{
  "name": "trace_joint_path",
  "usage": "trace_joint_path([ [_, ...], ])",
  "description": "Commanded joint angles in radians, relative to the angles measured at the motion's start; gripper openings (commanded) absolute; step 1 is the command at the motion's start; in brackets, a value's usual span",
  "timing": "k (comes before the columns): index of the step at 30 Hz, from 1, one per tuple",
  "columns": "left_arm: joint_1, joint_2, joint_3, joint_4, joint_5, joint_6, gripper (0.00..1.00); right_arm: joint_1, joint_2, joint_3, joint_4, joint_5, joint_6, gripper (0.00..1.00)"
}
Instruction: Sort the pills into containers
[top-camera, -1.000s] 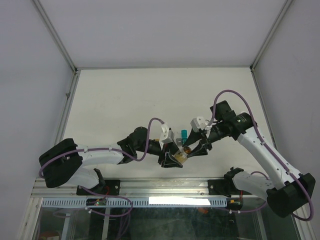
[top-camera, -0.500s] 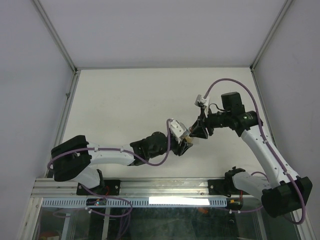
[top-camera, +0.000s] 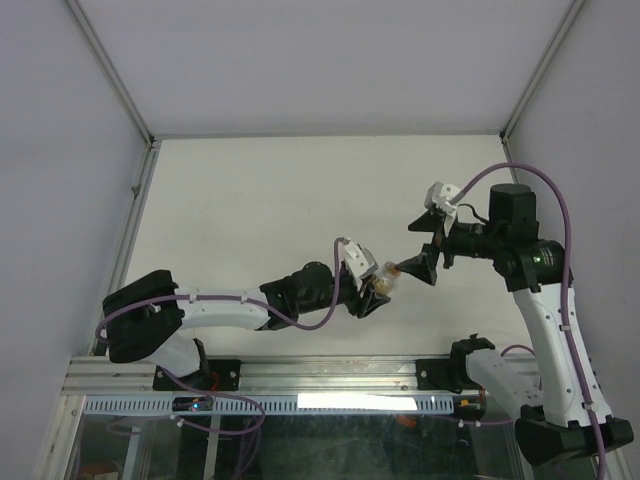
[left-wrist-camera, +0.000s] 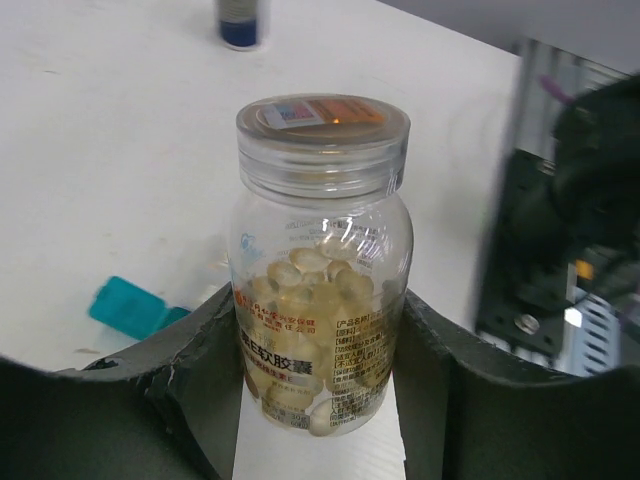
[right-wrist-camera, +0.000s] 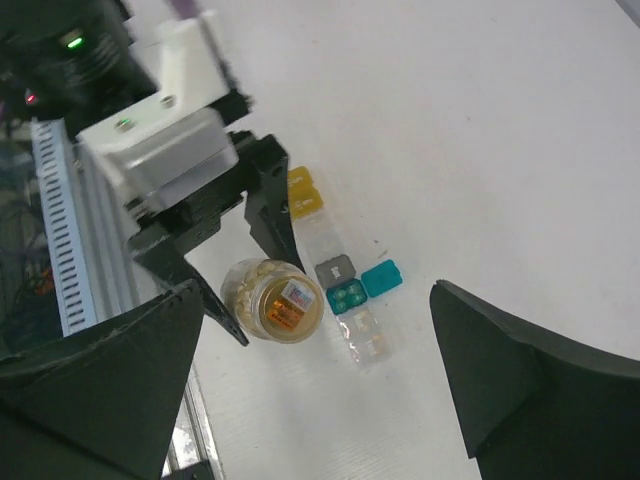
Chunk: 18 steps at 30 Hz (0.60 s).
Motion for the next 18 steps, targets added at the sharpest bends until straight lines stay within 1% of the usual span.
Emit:
trace_joint_path([
  [1, 0.051, -0.079, -0.047, 0.141, 0.437, -0.08, 0.0, 0.001, 0.014, 0.043, -0.363, -0.258, -0.579, 0.99],
  [2, 0.059, -0.08, -0.055, 0.147, 0.508, -0.082, 0.0, 0.003, 0.024, 0.047, -0.496, -0.289, -0.86, 0.99],
  [3, 0.069, -0.08, -0.059, 0.147, 0.563, -0.08, 0.0, 0.009, 0.036, 0.043, -0.606, -0.307, -0.988, 0.99],
  [6, 0.089, -0.11, -0.047, 0.108, 0.662, -0.067, 0.0, 0.078, 0.056, 0.021, -0.632, -0.297, -1.041, 0.99],
  [8, 0.095, -0.112, -0.034, 0.074, 0.685, -0.051, 0.0, 0.129, 0.075, 0.015, -0.616, -0.286, -1.015, 0.98],
  [11, 0.104, -0.111, -0.027, 0.057, 0.704, -0.043, 0.0, 0.177, 0.098, 0.008, -0.58, -0.286, -0.95, 0.94],
  [15, 0.108, -0.113, -0.025, 0.058, 0.719, -0.039, 0.0, 0.224, 0.086, -0.021, -0.438, -0.248, -0.784, 0.86],
  [18, 0.111, -0.114, -0.027, 0.064, 0.721, -0.04, 0.0, 0.248, 0.066, -0.038, -0.378, -0.225, -0.701, 0.81],
])
